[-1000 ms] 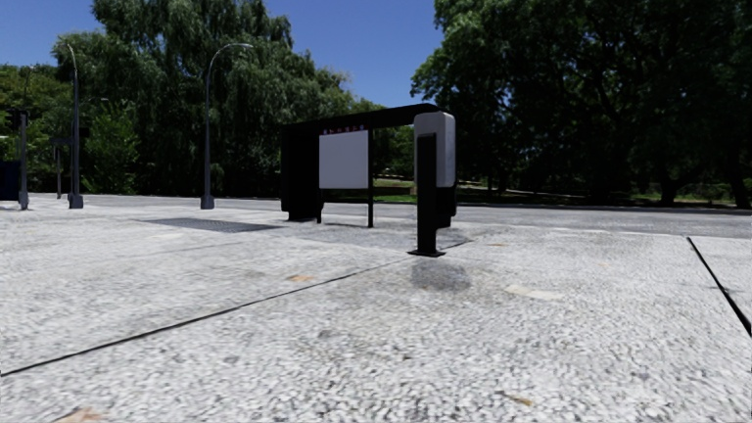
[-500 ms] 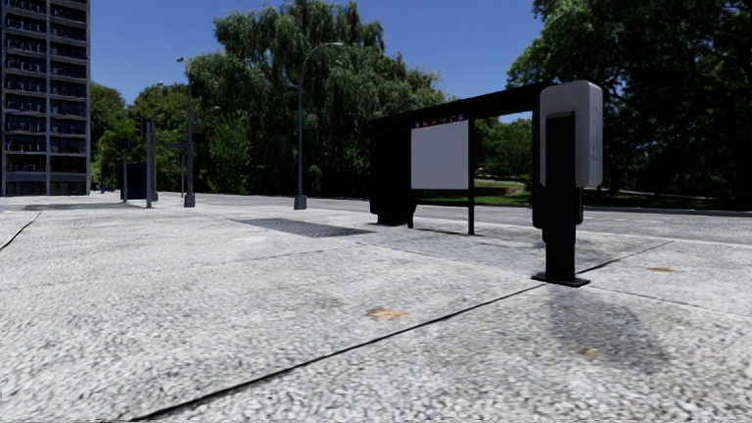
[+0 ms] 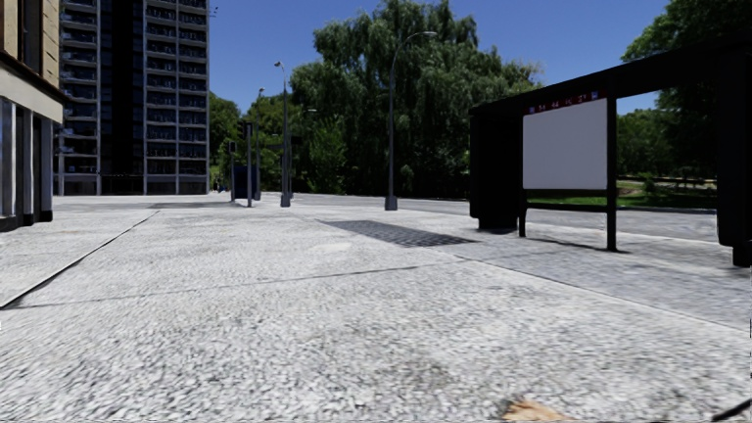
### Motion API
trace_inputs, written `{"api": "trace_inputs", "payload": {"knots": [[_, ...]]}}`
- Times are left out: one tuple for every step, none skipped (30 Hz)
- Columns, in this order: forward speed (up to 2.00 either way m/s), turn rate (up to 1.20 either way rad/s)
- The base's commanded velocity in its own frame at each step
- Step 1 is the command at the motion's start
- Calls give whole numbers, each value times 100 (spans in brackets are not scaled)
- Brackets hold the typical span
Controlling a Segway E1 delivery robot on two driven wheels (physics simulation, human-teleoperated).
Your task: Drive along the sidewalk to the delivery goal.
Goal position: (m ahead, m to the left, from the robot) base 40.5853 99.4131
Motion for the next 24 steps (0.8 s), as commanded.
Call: {"api": "trace_inputs", "payload": {"knots": [[200,61],[200,61],[200,61],[200,61],[200,61],[200,61],[200,61],[200,61],[200,61],[200,61],[200,61],[200,61],[200,61],[200,61],[200,61],[200,61],[200,61],[200,61],[200,61],[200,61],[200,61],[200,-4],[200,0],[200,0]]}}
